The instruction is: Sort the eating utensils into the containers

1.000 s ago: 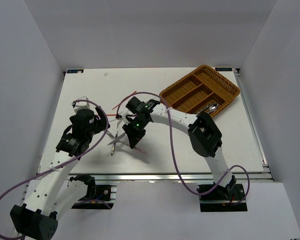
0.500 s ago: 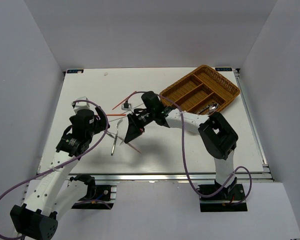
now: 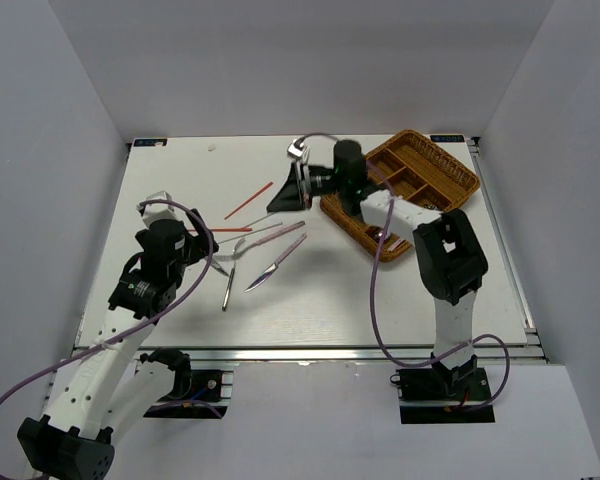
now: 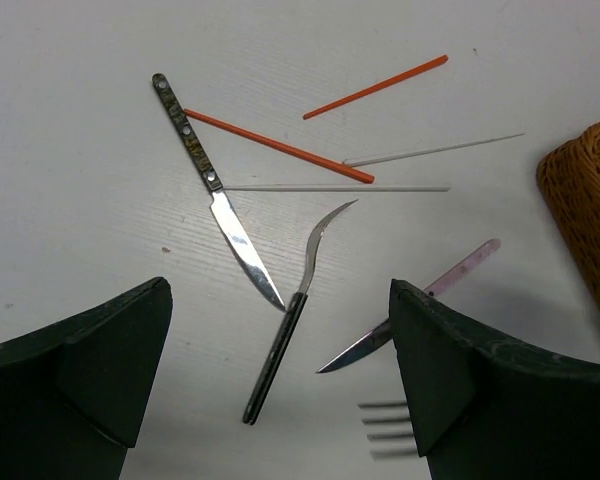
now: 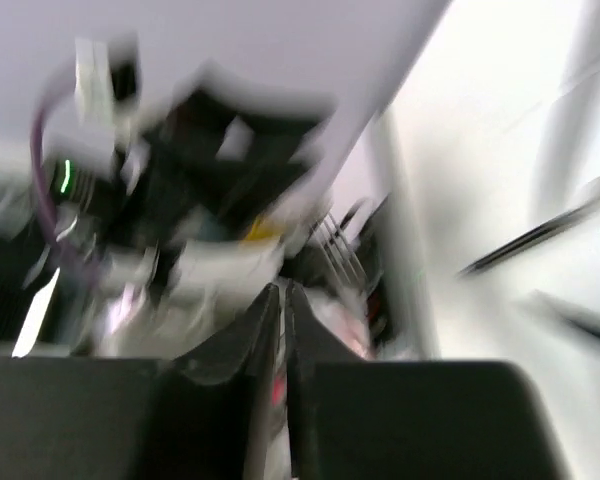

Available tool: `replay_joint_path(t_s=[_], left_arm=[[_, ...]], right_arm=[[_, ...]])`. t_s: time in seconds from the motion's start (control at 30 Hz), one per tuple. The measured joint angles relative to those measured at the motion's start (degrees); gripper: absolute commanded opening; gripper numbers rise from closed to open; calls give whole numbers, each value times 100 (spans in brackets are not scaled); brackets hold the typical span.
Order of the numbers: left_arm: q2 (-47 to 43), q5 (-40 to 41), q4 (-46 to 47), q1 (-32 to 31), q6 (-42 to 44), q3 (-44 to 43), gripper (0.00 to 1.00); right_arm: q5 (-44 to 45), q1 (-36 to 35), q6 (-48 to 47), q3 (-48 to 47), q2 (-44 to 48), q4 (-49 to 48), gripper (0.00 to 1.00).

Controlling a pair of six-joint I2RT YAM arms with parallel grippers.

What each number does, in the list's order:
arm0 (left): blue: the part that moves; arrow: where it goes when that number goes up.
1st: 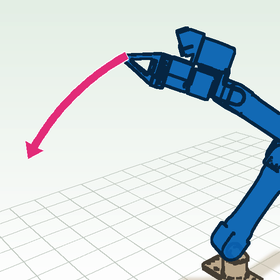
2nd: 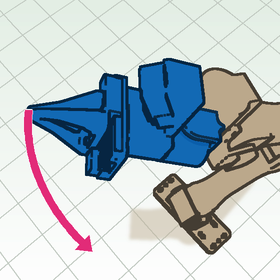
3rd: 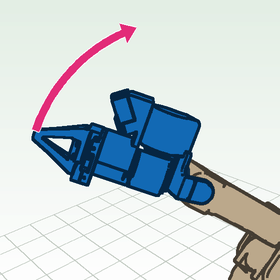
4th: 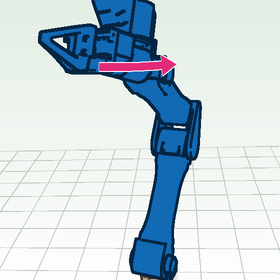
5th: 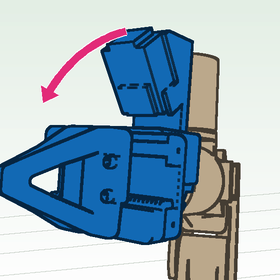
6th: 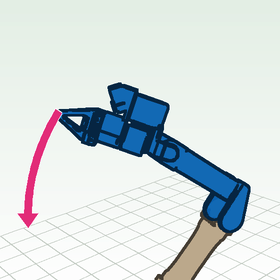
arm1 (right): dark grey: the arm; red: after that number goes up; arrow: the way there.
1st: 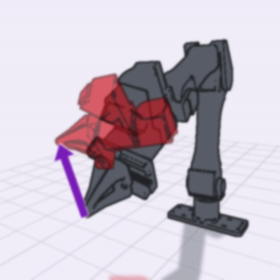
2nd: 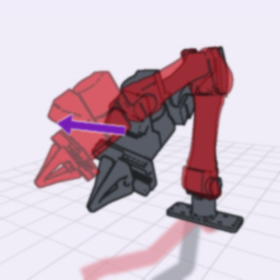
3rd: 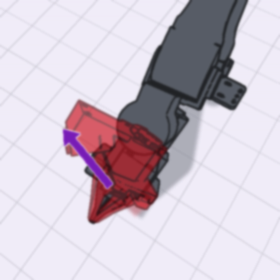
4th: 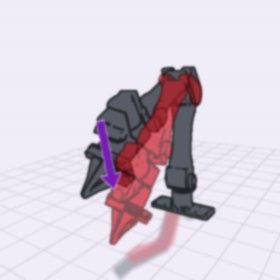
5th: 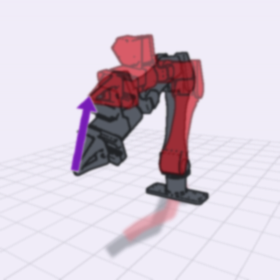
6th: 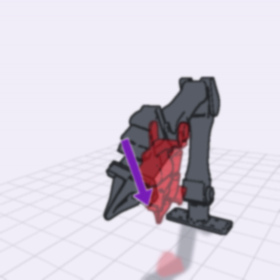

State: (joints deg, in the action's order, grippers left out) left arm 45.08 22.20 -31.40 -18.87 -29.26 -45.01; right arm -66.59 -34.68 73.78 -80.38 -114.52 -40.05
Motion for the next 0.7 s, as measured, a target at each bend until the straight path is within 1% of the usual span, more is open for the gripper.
replay_joint_path(t_s=[0.03, 0.07, 0.13, 0.2, 0.27, 0.4, 0.5, 0.53, 0.57, 0.6, 0.63, 0.67, 0.7], left_arm=[[9, 7, -35, 0, 7, 7, 98], [20, 15, -76, 0, 9, 11, 98], [37, 37, -136, 0, 13, 11, 98], [44, 74, -162, 0, 11, 11, 98], [44, 111, -164, 0, 11, 11, 98], [39, 151, -166, 0, 9, 11, 98], [46, 197, -173, 0, 9, 11, 98], [46, 210, -177, 0, 9, 11, 98], [50, 219, -184, 0, 9, 11, 98], [55, 229, -192, 0, 9, 11, 98], [59, 240, -201, 0, 9, 11, 98], [61, 249, -205, 0, 9, 11, 98], [63, 251, -205, 0, 9, 11, 98]], right_arm=[[289, 131, -542, -306, 4, 782, 0], [756, 284, -1117, -719, 4, 1683, 0], [1572, 507, -1923, -1349, 22, 2981, 0], [2485, 719, -2514, -1670, 144, 3969, 0], [3386, 885, -2988, -1731, 275, 4830, 0], [4317, 1270, -3475, -1471, 446, 5624, 0], [4852, 1311, -3858, -1285, 446, 6111, 0], [5062, 1248, -3998, -1250, 446, 6271, 8], [5259, 1165, -4103, -1244, 446, 6417, 36], [5532, 1034, -4207, -1244, 461, 6570, 57], [5796, 896, -4293, -1241, 494, 6697, 74], [6170, 708, -4428, -1191, 562, 6776, 84], [6537, 490, -4531, -1106, 664, 6830, 85]])
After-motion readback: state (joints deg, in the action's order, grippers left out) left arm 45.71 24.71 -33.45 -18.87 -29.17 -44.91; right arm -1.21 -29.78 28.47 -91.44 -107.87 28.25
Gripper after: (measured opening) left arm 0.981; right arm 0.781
